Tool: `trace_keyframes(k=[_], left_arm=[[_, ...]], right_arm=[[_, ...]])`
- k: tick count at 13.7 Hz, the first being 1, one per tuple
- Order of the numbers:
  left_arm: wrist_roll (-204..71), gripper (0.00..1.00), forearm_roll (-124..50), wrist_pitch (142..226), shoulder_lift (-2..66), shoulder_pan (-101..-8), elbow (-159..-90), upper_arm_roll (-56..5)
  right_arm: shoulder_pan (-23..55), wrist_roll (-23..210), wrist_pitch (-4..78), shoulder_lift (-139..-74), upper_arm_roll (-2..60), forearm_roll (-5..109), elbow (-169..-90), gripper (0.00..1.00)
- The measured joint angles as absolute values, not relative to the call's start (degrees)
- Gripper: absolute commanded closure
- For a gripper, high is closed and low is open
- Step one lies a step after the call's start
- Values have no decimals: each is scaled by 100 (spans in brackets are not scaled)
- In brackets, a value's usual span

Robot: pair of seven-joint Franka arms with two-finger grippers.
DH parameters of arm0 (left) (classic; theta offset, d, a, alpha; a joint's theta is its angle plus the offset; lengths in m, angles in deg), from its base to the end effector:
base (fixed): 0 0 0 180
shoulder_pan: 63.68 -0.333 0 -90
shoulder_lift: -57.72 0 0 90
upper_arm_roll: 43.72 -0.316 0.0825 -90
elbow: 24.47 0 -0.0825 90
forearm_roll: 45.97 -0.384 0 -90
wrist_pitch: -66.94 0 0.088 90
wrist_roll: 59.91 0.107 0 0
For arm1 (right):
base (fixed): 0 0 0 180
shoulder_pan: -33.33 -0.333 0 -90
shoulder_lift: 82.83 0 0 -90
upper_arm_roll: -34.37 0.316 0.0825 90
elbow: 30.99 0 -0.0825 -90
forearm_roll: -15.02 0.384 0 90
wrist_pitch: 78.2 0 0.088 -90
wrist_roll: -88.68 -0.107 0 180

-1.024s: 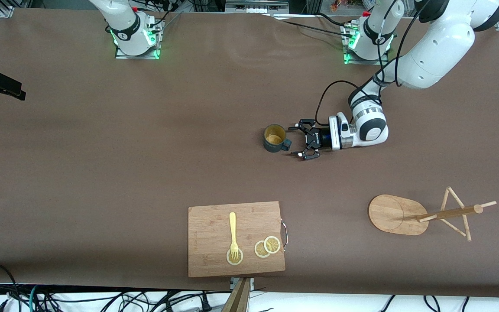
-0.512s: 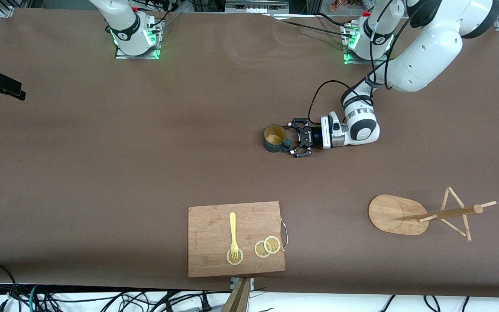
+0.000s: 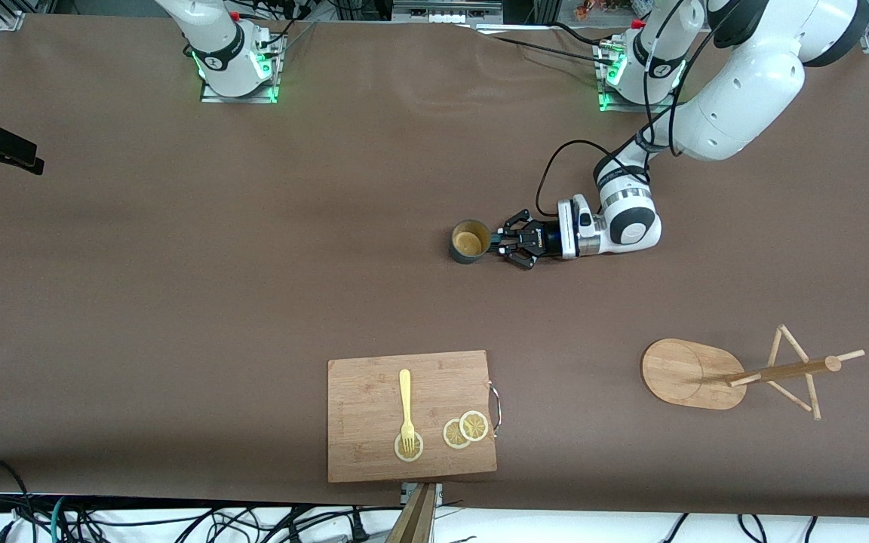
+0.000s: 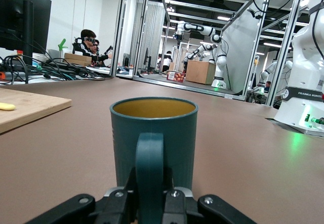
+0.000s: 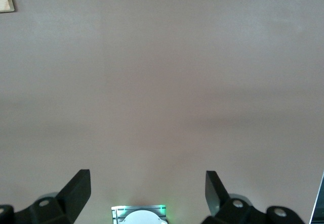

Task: Pass cup and hang on rack
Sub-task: 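Close the left gripper on the mug handle, then lift the mug with the left gripper toward the wooden rack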

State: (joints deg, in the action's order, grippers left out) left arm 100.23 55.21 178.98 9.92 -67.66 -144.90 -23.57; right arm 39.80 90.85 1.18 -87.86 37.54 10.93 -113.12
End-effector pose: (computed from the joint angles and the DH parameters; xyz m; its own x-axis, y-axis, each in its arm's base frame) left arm 0.4644 -0.2245 0.0508 0.1778 -0.0622 0.9821 -0.9795 -0.1067 0.1706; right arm 0.5605 -0.0425 0.6244 0.9900 -0.0320 -0.1372 -0.0237 -0.9978 0.0612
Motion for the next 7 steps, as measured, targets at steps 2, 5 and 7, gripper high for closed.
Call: trace_keyframes(k=[2,5,7], left_arm=[[10022,100,5521,17658,991,-6809,-14612,-2371],[9951,100,5385,17315,996,-6985,-14764,-2395],[9729,100,4766,17165,1066,-7461,-14762,-2398]], right_arm=[[3981,9081,118,-8786,3753,1093,-11313,0],[3982,9077,118,-8786,3746,1093,-11313,0],[3983,9076,118,-8786,3745,1093,-11313,0]])
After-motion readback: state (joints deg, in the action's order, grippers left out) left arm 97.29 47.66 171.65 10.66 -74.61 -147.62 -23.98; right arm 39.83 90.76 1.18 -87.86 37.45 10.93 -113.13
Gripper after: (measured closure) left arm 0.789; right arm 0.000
